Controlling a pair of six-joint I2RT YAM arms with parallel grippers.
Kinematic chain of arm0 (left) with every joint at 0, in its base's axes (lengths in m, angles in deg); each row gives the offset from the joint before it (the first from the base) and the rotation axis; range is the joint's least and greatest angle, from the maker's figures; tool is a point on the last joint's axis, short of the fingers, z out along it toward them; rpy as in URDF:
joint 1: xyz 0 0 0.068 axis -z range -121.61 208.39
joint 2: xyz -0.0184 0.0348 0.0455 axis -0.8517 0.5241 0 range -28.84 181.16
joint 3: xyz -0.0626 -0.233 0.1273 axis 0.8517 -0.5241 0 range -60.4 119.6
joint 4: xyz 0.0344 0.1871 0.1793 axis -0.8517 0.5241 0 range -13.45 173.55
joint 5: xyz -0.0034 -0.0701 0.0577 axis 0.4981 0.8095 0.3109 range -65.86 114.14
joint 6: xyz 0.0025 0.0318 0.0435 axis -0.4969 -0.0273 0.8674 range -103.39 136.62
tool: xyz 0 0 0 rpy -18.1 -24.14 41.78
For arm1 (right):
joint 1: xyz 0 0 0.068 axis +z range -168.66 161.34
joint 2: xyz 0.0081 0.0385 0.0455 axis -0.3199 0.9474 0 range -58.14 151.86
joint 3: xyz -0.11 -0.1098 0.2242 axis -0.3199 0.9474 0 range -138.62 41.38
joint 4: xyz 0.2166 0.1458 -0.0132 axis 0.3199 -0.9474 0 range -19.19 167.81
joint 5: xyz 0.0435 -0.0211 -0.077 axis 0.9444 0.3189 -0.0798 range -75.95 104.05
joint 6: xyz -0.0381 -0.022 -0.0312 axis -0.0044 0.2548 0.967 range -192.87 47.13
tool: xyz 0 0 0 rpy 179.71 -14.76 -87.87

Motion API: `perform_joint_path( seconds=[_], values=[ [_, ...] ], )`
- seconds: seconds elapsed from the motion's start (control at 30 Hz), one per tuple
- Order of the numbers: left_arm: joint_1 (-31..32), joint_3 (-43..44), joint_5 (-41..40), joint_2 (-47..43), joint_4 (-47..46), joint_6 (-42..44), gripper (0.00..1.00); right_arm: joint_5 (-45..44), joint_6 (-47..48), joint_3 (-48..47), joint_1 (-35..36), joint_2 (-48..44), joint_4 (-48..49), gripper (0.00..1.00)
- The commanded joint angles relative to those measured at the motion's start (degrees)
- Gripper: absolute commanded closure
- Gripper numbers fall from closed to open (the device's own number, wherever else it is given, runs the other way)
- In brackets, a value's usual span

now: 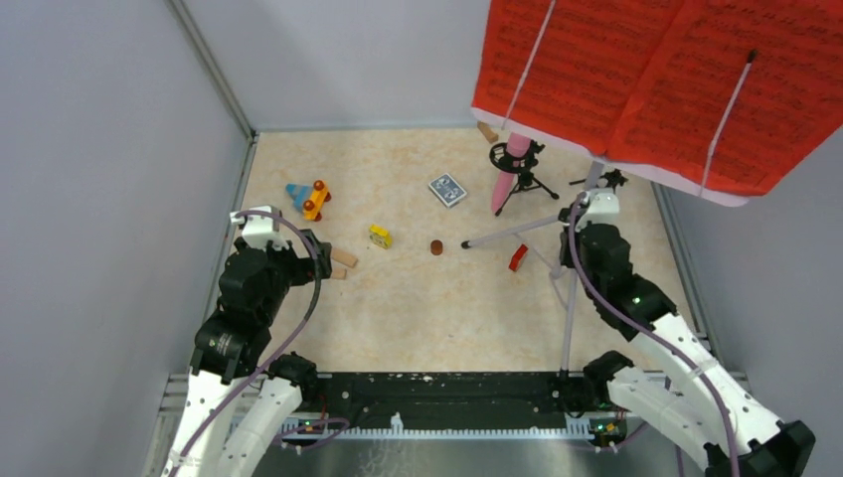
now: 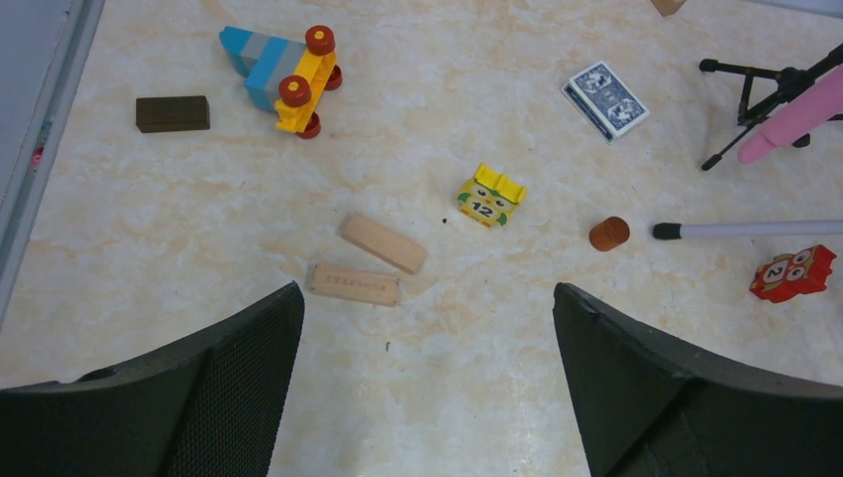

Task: Pack up the instrument practice props

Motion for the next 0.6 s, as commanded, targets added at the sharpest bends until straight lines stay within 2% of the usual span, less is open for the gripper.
perform_joint_path(
  seconds=[0.0, 0.13, 0.23, 0.37, 0.57],
  values=[
    [-0.4, -0.3, 0.3, 0.4, -2.1, -0.3, 0.01, -7.6, -4.7, -5.0, 12.7, 2.7, 16.0, 1.00],
    [-0.4, -0.3, 0.2, 0.2, -2.1, -0.4, 0.01, -21.2, -7.3, -5.5, 22.6, 4.9, 15.7, 1.00],
    [-0.4, -0.4, 0.2, 0.1, -2.1, -0.4, 0.01, -28.7, -12.5, -6.6, 26.2, 5.4, 11.1, 1.00],
    [-0.4, -0.3, 0.2, 0.1, -2.1, -0.4, 0.01, -30.4, -20.3, -8.6, 26.9, 5.6, 3.4, 1.00],
    [-0.4, -0.4, 0.2, 0.2, -2.1, -0.4, 0.01, -32.6, -24.6, -10.2, 32.3, 8.5, 2.1, 1.00]
  ],
)
